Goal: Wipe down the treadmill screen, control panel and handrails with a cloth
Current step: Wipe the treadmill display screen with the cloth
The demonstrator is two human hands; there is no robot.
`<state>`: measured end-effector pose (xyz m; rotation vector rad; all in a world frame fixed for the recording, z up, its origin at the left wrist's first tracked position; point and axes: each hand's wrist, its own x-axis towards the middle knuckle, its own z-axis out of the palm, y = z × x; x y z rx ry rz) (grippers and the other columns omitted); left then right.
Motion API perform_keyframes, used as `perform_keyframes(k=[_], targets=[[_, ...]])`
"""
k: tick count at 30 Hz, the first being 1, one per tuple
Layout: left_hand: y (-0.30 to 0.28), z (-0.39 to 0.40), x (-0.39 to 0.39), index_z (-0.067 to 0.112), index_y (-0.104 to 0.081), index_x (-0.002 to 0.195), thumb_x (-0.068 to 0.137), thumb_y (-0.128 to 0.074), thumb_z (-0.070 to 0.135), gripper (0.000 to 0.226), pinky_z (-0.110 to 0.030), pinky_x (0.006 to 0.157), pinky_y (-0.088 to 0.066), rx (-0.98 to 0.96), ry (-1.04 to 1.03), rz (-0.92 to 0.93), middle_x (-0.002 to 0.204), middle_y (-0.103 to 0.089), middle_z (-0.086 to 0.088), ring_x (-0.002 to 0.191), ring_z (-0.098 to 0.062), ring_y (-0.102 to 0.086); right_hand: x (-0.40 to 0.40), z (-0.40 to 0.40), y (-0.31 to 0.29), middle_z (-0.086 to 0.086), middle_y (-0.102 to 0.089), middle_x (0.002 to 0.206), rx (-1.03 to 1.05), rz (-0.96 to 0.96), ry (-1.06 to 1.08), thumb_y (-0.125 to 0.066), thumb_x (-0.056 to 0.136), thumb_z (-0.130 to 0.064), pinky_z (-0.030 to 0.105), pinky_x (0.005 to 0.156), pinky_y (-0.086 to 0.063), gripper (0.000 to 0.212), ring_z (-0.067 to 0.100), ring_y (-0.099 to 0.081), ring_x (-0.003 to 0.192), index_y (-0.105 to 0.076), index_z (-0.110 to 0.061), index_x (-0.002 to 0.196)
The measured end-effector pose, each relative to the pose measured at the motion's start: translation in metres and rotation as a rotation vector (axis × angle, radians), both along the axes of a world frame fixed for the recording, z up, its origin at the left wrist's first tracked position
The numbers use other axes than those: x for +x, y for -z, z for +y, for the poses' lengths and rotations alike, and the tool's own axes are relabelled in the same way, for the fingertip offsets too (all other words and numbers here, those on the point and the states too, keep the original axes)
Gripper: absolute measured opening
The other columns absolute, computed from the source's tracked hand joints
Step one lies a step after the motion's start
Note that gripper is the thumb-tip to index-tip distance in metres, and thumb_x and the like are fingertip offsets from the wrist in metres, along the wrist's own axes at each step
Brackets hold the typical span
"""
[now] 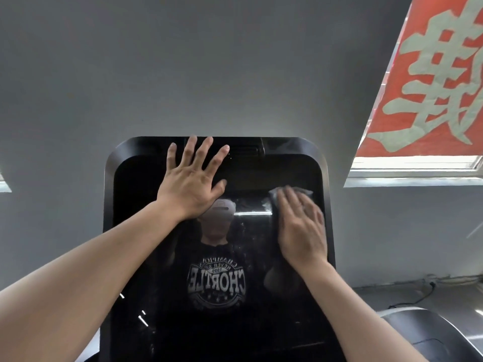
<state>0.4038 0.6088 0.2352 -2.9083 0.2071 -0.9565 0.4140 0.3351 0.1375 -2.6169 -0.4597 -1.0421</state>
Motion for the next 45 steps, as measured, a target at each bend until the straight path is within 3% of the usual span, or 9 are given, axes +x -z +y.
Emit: perform_keyframes(k=[3,7,12,17,21,26,31,35,45], targets=[[0.001,-0.001,0.0,0.042,0.001,0.165,0.101,-0.035,0.065,0.077,-0.065,0.125,0.003,-0.011,-0.001,-0.005,0.174,-0.003,-0.004,0.16,-0.033,0.006,0.0,0.021,-0.008,0.008,-0.038,0.167,0.177,0.033,0.117,-0.054,0.097,0.0,0.046,0.128,-0.025,0.067,0.028,-0.026,0.158,-0.038,-0.012,0.161],[0.002,-0.001,0.001,0.042,0.0,0.165,0.101,-0.036,0.065,0.077,-0.065,0.125,0.002,-0.011,-0.004,-0.019,0.174,-0.004,-0.004,0.16,-0.033,0.005,-0.004,0.036,0.001,0.006,-0.03,0.17,-0.102,-0.055,-0.174,-0.05,0.102,-0.007,0.049,0.128,-0.024,0.065,0.022,-0.019,0.16,-0.032,-0.014,0.164],[0.0,-0.001,0.001,0.043,0.002,0.164,0.101,-0.035,0.065,0.076,-0.064,0.125,0.004,-0.015,-0.009,-0.002,0.174,-0.003,-0.004,0.16,-0.032,0.006,0.016,0.038,-0.024,0.007,-0.022,0.173,0.23,0.069,0.148,-0.048,0.1,-0.003,0.052,0.13,-0.018,0.07,0.024,-0.012,0.162,-0.024,-0.012,0.166],[0.0,-0.001,0.001,0.044,0.001,0.164,0.101,-0.035,0.066,0.076,-0.064,0.125,0.002,-0.016,-0.009,-0.014,0.174,-0.005,-0.004,0.16,-0.032,0.004,0.01,0.045,-0.021,0.001,-0.025,0.173,-0.09,0.007,-0.188,-0.043,0.105,-0.017,0.051,0.129,-0.02,0.063,0.018,-0.014,0.161,-0.028,-0.02,0.166],[-0.003,-0.002,0.0,0.045,0.003,0.164,0.101,-0.033,0.066,0.075,-0.063,0.125,0.004,-0.015,-0.016,0.018,0.175,-0.003,-0.003,0.16,-0.031,0.007,0.016,0.04,-0.03,0.004,-0.028,0.172,0.212,0.057,0.082,-0.044,0.103,-0.014,0.054,0.127,-0.024,0.062,0.021,-0.017,0.161,-0.032,-0.017,0.164],[-0.002,-0.001,-0.001,0.045,0.001,0.164,0.1,-0.034,0.066,0.076,-0.063,0.125,0.003,-0.021,-0.011,0.003,0.175,-0.004,-0.003,0.16,-0.031,0.004,0.001,0.06,-0.024,0.003,-0.025,0.173,-0.119,0.016,-0.227,-0.035,0.102,-0.025,0.052,0.13,-0.015,0.064,0.02,-0.015,0.161,-0.029,-0.02,0.165],[-0.004,-0.001,-0.002,0.045,0.006,0.163,0.102,-0.032,0.065,0.075,-0.062,0.125,0.007,-0.011,-0.017,0.04,0.175,0.002,-0.002,0.16,-0.03,0.011,0.012,0.035,-0.03,0.005,-0.028,0.172,0.181,0.062,0.042,-0.041,0.103,-0.015,0.051,0.129,-0.018,0.061,0.02,-0.017,0.161,-0.033,-0.016,0.164],[-0.002,-0.001,0.0,0.043,0.003,0.164,0.101,-0.035,0.065,0.077,-0.063,0.125,0.005,-0.006,-0.018,0.01,0.174,-0.001,-0.004,0.16,-0.032,0.008,-0.002,0.044,-0.015,0.004,-0.032,0.17,-0.137,-0.01,-0.245,-0.039,0.105,-0.025,0.053,0.129,-0.019,0.058,0.02,-0.022,0.16,-0.037,-0.018,0.163],[-0.003,-0.001,-0.001,0.044,0.002,0.164,0.1,-0.035,0.065,0.077,-0.064,0.125,0.004,-0.011,-0.009,0.02,0.174,-0.002,-0.004,0.16,-0.032,0.006,-0.007,0.034,-0.01,0.004,-0.033,0.17,-0.24,-0.004,-0.333,-0.037,0.103,-0.02,0.05,0.128,-0.021,0.059,0.022,-0.023,0.16,-0.038,-0.018,0.162]])
